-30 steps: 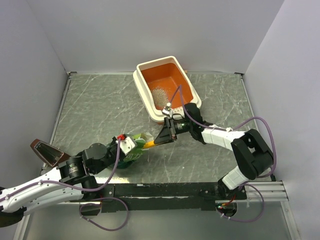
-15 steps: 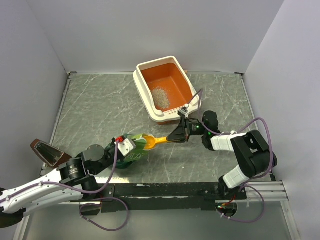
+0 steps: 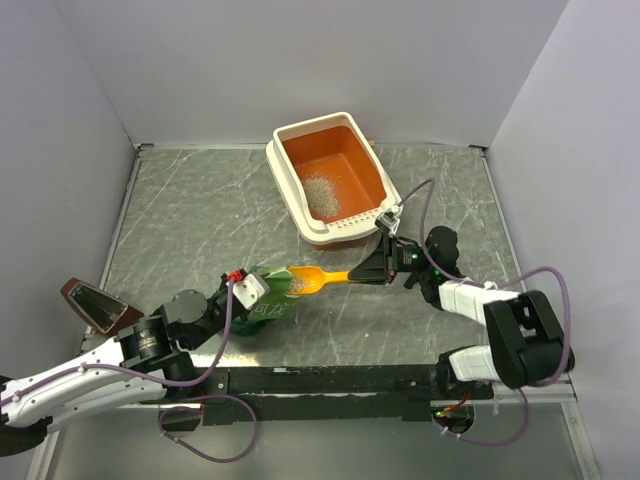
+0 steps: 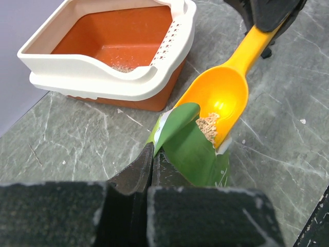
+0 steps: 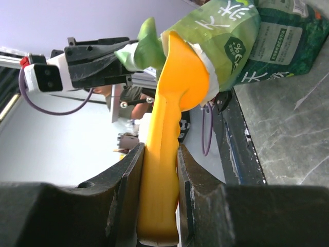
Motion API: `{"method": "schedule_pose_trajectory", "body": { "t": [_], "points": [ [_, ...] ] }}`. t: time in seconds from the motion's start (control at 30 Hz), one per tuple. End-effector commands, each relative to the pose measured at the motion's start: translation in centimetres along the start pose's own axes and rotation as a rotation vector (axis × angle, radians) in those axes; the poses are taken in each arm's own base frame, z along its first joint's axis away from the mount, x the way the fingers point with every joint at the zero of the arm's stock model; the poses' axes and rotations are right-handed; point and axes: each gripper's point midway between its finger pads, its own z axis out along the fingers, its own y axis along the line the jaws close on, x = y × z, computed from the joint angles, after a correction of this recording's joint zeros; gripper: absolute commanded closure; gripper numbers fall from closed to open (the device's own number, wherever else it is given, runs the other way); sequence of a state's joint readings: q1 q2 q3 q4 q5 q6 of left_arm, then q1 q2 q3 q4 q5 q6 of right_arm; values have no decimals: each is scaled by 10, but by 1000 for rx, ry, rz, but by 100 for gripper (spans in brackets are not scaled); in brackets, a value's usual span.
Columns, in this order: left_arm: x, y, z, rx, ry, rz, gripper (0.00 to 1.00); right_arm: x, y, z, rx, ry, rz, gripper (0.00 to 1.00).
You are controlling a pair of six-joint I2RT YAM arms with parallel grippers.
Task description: Fill the litter box with clean litter
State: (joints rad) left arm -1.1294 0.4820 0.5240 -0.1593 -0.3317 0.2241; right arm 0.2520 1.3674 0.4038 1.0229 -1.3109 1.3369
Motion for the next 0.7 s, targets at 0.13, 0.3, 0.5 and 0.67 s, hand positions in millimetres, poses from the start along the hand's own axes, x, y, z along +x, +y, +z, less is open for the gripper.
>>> {"method": "schedule_pose_trajectory", "body": {
  "t": [0.13, 0.3, 0.5, 0.67],
  "points": [
    [-6, 4, 4, -37, -32, -12, 99, 6, 8, -10, 59, -28, -112, 100],
    [-9, 9, 1, -57, -50, -17, 99, 10, 4, -17, 61, -61, -78, 100],
    [-13, 17, -3, -94, -74, -26, 99, 14, 1, -25, 58, -98, -42, 100],
    [-15, 24, -5, -131, -84, -31, 99, 15, 5, -28, 55, -125, -32, 100]
  ]
}}
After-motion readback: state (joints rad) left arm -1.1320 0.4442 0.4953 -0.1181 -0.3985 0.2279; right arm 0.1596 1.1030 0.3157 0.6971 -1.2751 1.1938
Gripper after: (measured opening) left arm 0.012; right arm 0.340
